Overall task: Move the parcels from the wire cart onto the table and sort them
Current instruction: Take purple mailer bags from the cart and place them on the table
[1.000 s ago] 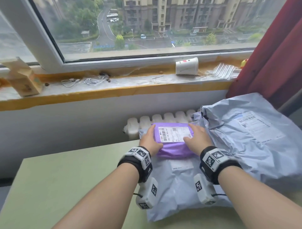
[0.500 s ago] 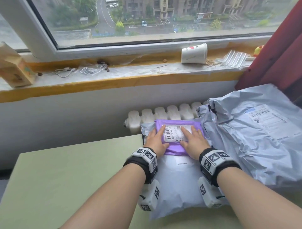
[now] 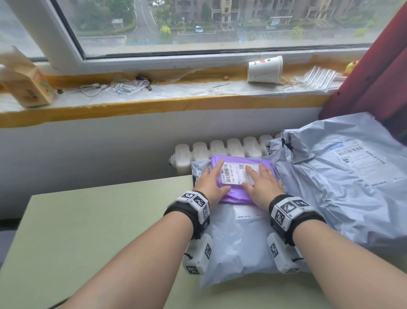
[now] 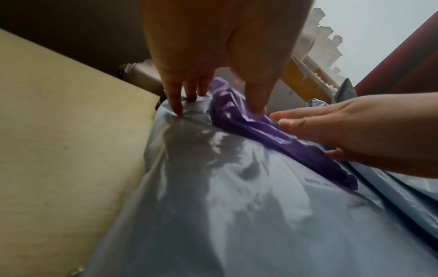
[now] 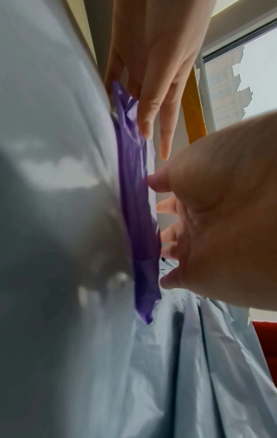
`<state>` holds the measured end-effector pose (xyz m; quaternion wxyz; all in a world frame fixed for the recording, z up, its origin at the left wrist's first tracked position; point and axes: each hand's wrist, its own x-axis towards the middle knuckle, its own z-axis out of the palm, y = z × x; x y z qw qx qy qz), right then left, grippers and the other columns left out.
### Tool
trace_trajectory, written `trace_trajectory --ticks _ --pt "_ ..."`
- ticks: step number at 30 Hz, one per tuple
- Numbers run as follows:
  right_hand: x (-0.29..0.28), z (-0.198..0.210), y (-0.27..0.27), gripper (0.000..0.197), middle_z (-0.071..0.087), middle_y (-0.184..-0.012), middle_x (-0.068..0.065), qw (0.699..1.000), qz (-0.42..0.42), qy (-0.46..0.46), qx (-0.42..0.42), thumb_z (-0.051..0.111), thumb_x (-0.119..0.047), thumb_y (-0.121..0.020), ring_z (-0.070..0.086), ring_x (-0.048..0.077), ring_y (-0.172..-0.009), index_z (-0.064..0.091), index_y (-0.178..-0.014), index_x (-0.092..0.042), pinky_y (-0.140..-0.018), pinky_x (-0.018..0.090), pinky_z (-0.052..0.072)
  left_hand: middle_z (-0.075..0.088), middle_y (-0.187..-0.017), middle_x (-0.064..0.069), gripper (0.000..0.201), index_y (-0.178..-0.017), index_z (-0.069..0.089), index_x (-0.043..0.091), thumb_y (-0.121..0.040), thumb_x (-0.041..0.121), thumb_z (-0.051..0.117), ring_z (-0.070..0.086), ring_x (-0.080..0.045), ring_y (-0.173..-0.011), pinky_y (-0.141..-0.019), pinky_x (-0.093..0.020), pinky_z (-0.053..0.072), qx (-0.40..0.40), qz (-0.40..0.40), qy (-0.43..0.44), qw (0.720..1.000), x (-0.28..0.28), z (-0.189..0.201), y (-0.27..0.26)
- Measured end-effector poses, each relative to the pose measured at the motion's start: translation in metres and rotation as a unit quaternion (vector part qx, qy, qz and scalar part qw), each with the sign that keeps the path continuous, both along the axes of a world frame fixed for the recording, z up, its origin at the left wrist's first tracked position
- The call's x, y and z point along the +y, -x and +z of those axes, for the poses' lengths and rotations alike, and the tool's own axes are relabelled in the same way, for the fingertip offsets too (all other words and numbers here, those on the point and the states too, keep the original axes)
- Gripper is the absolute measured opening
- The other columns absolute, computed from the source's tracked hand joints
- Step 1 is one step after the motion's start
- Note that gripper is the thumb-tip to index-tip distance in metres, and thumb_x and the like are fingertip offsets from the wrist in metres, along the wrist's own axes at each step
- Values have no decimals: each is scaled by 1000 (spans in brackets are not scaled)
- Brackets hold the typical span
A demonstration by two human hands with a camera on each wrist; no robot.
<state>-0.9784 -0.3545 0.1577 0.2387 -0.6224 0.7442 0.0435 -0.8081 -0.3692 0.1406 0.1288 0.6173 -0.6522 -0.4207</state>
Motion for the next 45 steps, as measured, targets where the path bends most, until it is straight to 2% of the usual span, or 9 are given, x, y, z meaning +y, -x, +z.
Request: trace_trajectory --ticks 6,12,19,22,27,35,39,45 --pt "-1 28 -10 56 4 -162 6 999 -2 38 -27 34 -47 -99 -1 24 -149 20 -151 -32 -118 52 10 28 -154 -9 78 -151 14 35 -88 34 61 30 -22 -141 -115 -32 26 -17 -4 25 1000 3 32 -13" --pt "-2 52 -25 56 18 -158 14 995 12 78 -59 35 -43 -100 11 26 -147 25 -151 -22 -119 42 14 36 -148 -11 69 -149 22 34 -90 36 58 39 -25 -134 -111 -34 32 -42 17 39 998 13 59 -37" --pt "2 76 -71 55 33 -152 11 992 57 82 -79 37 -39 -100 24 27 -143 29 -149 -15 -116 39 20 36 -147 -12 66 -149 23 31 -92 39 55 40 -28 -134 -110 -36 34 -51 58 39 996 35 84 -87" --pt "6 86 -100 54 38 -149 12 989 83 92 -76 39 -37 -101 31 28 -139 32 -147 -11 -114 35 23 37 -146 -11 64 -148 26 29 -92 42 54 40 -27 -134 -110 -37 34 -59 83 38 994 47 91 -114" --pt "17 99 -155 53 39 -148 14 986 119 85 -80 39 -38 -101 33 27 -138 33 -147 -12 -111 35 26 38 -146 -9 57 -143 36 25 -92 43 53 40 -27 -133 -110 -38 34 -65 123 29 990 73 102 -166" --pt "40 115 -263 56 40 -148 11 974 188 84 -90 37 -45 -100 36 28 -137 32 -147 -16 -111 38 31 36 -146 -9 63 -147 27 26 -92 41 53 41 -27 -132 -107 -39 37 -73 219 44 972 122 124 -270" --pt "54 122 -321 56 40 -147 10 967 223 85 -93 36 -48 -99 40 28 -134 33 -146 -19 -109 42 35 36 -146 -10 62 -147 27 25 -92 40 53 38 -26 -134 -108 -38 35 -77 263 47 961 149 130 -321" --pt "77 127 -407 56 40 -147 10 951 283 80 -98 36 -48 -99 40 29 -134 33 -146 -19 -108 41 35 38 -145 -12 64 -146 30 23 -90 41 56 40 -29 -133 -110 -40 33 -74 323 46 942 192 130 -396"
